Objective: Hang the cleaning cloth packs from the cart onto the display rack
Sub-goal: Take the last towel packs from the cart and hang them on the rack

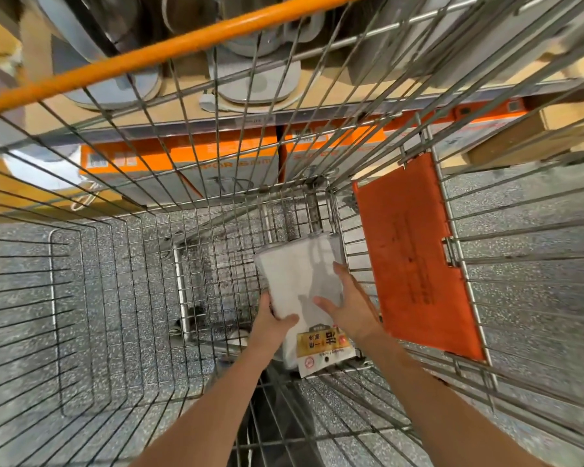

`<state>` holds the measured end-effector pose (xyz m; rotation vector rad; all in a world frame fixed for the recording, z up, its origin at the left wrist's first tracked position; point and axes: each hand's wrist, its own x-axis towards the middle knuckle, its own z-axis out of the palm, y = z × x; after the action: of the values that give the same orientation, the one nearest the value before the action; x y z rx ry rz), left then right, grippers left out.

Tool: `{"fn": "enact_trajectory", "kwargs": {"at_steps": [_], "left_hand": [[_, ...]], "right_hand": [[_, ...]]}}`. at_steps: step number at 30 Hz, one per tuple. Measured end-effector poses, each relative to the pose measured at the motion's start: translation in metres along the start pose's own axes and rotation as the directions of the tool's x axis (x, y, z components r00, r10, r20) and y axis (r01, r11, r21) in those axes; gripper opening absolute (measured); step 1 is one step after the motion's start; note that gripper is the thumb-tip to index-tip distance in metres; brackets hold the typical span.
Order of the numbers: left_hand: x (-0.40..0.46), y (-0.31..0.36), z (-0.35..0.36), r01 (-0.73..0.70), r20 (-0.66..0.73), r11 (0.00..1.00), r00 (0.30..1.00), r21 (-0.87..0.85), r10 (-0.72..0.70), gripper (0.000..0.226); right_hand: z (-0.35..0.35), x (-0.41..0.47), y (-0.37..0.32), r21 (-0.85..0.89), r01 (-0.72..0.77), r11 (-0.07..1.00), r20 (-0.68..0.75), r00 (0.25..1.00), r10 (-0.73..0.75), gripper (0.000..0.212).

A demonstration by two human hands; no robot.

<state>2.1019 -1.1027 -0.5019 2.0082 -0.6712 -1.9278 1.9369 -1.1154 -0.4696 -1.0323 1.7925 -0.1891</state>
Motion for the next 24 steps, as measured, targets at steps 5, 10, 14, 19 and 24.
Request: {"fn": "enact_trajectory", "kwargs": {"at_steps": [5, 10, 14, 19, 24], "left_hand": [[-0.003, 0.013, -0.001, 0.007, -0.014, 1.0, 1.0, -0.026, -0.008, 0.064], [-0.019, 0.042, -0.005, -0.053, 0.033, 0.999, 0.998, 0.004, 0.053, 0.071], [-0.039, 0.078, -0.008, -0.177, 0.069, 0.982, 0.983, 0.065, 0.172, 0.069], [-0.075, 0.136, -0.016, -0.29, -0.025, 0.957, 0.957, 0.015, 0.29, 0.061], [-0.131, 0.192, -0.02, -0.353, -0.038, 0.923, 0.936, -0.154, 0.351, 0.059]], "right_hand": [[-0.002, -0.004, -0.007, -0.051, 0.068, 0.996, 0.008, 0.998, -0.067, 0.084], [-0.018, -0.012, -0.026, -0.13, 0.146, 0.981, 0.013, 0.989, -0.145, 0.081], [-0.037, -0.023, -0.047, -0.224, 0.281, 0.933, 0.045, 0.959, -0.278, 0.078], [-0.06, -0.058, -0.075, -0.057, 0.287, 0.956, -0.054, 0.955, -0.29, 0.076], [-0.092, -0.11, -0.109, 0.057, 0.42, 0.906, -0.157, 0.9, -0.407, 0.058]]}}
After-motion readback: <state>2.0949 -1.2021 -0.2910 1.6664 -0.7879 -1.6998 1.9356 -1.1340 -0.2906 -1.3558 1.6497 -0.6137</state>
